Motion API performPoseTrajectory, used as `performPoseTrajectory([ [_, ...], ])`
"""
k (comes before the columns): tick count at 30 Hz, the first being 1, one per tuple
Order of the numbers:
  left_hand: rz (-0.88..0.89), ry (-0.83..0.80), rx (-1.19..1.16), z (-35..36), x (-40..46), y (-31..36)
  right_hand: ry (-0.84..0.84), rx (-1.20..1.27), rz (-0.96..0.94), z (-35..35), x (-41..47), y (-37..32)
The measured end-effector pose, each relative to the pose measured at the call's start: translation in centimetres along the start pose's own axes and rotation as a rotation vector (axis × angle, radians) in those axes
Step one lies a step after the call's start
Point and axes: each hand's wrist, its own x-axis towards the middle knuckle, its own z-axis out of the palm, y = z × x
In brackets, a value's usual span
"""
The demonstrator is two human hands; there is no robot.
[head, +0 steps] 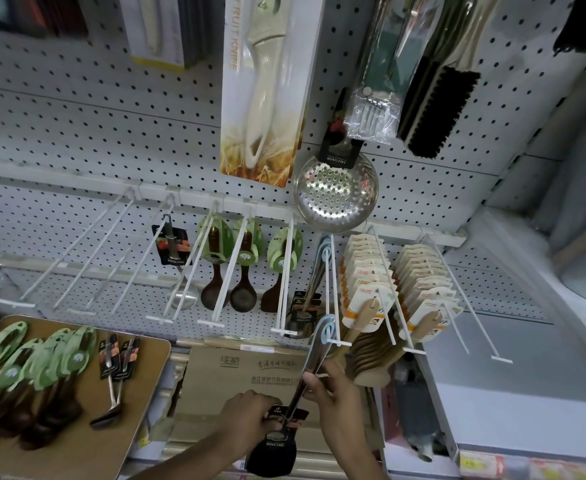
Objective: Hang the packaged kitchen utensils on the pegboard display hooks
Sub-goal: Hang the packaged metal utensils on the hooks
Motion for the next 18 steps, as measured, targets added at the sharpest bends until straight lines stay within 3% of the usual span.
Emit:
performPoseTrajectory([
  [18, -0.106, 0.145, -0.055, -2.1, 4.2, 0.9, 0.072, -0.002, 0.062, 0.3, 6.9, -1.2],
])
